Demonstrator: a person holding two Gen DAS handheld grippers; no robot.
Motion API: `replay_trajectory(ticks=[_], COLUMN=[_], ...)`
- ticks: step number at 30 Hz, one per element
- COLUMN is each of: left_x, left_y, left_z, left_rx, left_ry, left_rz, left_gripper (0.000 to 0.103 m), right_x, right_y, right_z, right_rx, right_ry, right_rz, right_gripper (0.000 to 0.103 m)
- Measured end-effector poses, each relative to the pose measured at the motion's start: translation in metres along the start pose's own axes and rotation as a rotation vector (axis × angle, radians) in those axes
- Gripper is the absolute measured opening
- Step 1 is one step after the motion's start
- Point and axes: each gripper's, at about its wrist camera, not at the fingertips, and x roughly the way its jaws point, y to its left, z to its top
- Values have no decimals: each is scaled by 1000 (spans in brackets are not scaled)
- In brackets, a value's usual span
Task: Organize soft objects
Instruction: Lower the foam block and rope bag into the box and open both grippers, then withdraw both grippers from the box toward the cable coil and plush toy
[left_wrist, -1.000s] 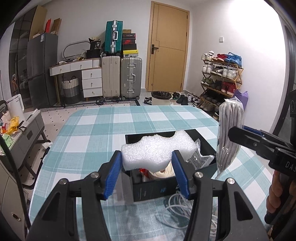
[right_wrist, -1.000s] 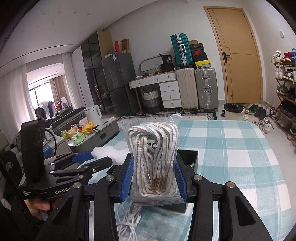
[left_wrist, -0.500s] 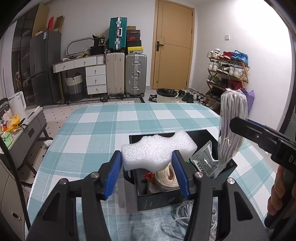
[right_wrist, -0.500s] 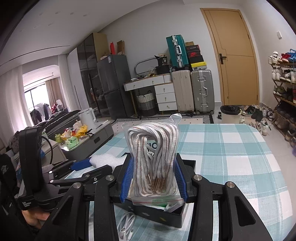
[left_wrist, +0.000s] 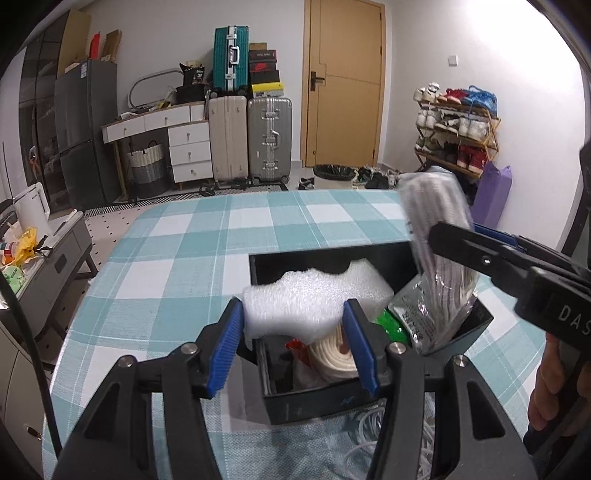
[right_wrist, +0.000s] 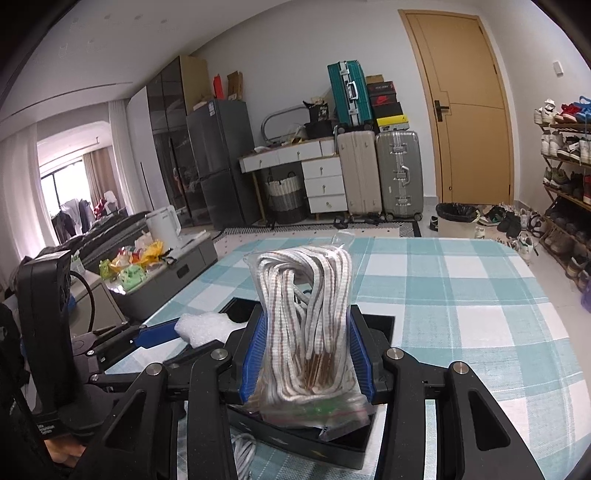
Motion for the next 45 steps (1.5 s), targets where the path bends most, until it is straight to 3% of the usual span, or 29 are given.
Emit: replay_trajectory(ticks=[8, 13, 20, 22, 25, 27, 28, 33, 37, 45], left_x=[-2, -2, -1, -4, -15, -23, -25, -41, -53, -66], left_y=[-15, -7, -3, -2, -2, -3, -3, -3, -2, -5], left_z=[-6, -6, -6, -5, -5, -6, -6, -9, -13, -22], left_rx=[88, 30, 23, 17, 22, 29, 30, 28, 10, 6], left_ry=[13, 38, 58, 59, 32, 26, 24, 23, 21, 23], left_rz=[30, -9, -14, -17, -22, -13, -11, -17, -16, -10], left_gripper=[55, 55, 58, 74, 89, 96, 100, 103, 103, 103], right_x=[21, 28, 20, 15, 4, -3, -7, -23, -31, -40], right_y=[-1, -6, -3, -2, -2, -3, -3, -2, -3, -7], right_z=[-15, -24, -23, -22, -22, -23, -25, -35, -46, -51], right_rx=[10, 19, -24, -35, -48, -53, -57, -102, -139, -150], right_ry=[95, 135, 121, 118, 105, 105, 113, 146, 171, 203], right_rz=[-16, -18, -21, -25, -35, -32, -25, -33, -83, -68], right_gripper=[41, 41, 42, 49, 57, 79, 85, 102, 102, 102])
